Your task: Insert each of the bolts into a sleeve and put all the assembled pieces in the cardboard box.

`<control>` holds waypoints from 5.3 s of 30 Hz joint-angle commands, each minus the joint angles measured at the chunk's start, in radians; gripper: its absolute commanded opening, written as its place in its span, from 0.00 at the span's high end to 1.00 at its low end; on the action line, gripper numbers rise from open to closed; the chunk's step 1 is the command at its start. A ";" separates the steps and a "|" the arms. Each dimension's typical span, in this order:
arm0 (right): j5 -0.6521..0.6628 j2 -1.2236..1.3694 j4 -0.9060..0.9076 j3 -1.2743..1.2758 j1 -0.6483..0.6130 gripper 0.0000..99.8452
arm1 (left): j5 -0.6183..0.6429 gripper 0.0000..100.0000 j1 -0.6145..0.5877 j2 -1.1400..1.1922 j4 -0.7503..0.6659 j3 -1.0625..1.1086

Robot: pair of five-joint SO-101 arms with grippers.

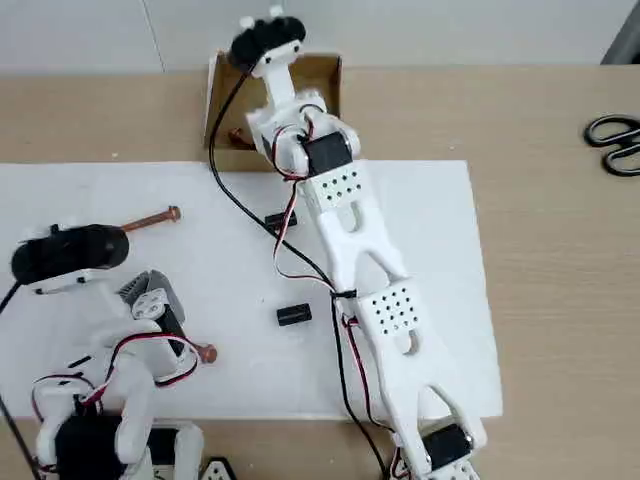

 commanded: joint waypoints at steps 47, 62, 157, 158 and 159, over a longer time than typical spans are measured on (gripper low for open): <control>0.789 -0.648 0.472 0.927 -0.065 0.73 | -0.008 0.99 -0.005 -0.287 0.123 -0.042; 0.964 -0.567 0.338 0.925 -0.088 0.73 | -0.008 0.99 -0.005 -0.287 0.123 -0.042; 0.367 -0.387 0.535 0.215 -0.051 1.00 | -0.005 0.99 -0.005 -0.287 0.124 -0.050; 0.354 -0.415 0.535 0.235 -0.035 1.00 | -0.005 0.99 -0.005 -0.287 0.124 -0.051; 0.324 -0.443 0.535 0.264 -0.018 1.00 | -0.005 0.99 -0.005 -0.287 0.123 -0.051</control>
